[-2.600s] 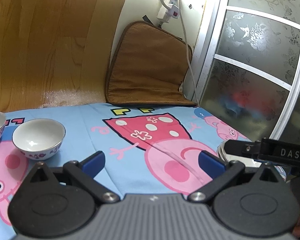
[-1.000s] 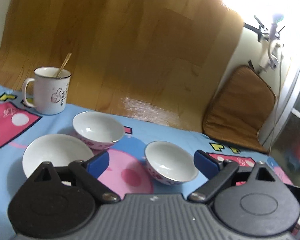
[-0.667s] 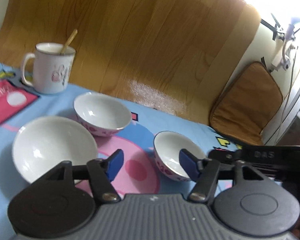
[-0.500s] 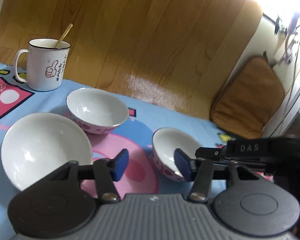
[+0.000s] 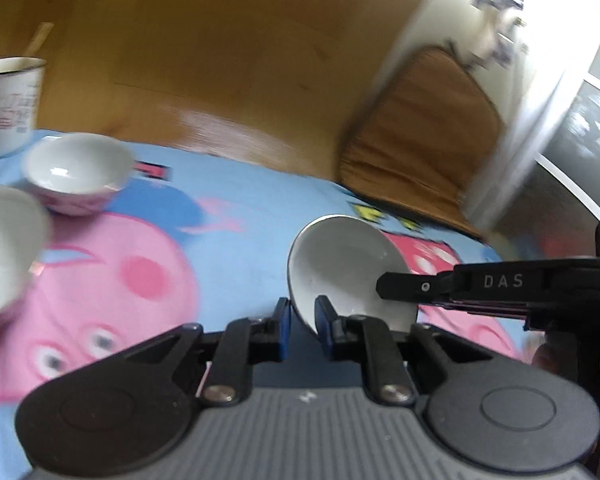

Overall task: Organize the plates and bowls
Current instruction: 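Carry both bowls to the plate pile and open both tools, then move both open tools back toward the remaining bowls, then grasp a white bowl rim with the right tool while the left tool grasps another bowl, then carry both bowls to the dish pile by the glass door and open both tools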

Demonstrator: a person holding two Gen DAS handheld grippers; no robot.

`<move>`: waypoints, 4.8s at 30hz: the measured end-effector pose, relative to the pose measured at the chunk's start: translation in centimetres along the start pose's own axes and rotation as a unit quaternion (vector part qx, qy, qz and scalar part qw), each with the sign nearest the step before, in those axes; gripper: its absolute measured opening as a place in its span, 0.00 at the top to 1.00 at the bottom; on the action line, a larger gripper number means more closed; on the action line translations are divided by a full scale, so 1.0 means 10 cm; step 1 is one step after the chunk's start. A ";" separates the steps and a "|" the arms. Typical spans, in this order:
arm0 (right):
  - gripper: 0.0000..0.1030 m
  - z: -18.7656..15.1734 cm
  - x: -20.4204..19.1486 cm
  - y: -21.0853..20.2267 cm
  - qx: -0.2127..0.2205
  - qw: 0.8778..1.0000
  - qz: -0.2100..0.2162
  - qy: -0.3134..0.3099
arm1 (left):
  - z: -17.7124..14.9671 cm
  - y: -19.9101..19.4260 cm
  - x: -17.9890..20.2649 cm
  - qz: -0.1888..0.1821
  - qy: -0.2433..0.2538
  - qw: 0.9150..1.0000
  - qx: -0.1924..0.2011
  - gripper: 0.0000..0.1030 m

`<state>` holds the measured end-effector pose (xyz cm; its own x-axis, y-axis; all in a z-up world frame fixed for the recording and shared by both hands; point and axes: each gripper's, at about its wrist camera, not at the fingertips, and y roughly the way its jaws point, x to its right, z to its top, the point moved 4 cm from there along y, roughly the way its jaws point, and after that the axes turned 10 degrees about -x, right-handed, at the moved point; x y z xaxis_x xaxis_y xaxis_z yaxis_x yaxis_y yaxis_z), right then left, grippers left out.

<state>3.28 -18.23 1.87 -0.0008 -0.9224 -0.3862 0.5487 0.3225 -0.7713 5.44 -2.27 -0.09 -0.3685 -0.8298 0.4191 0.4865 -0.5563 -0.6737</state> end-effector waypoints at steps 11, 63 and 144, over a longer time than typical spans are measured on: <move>0.94 -0.26 0.72 -0.58 0.007 0.997 -0.070 0.039 | -0.16 0.45 0.87 -0.040 0.044 0.995 -0.084 0.86; 0.93 -0.04 -1.70 0.95 -0.113 0.987 0.093 -0.073 | -0.61 -1.45 -1.08 0.213 -0.110 0.947 0.213 0.55; 0.94 -0.73 0.87 -0.71 0.205 0.975 -0.041 0.074 | 0.02 0.53 1.15 0.011 0.080 0.996 -0.047 0.83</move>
<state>-6.72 -27.00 0.31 -0.1628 -0.8909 -0.4241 0.8299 0.1089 -0.5473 3.94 -14.76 1.27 -0.4840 -0.8199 0.3057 0.4220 -0.5247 -0.7393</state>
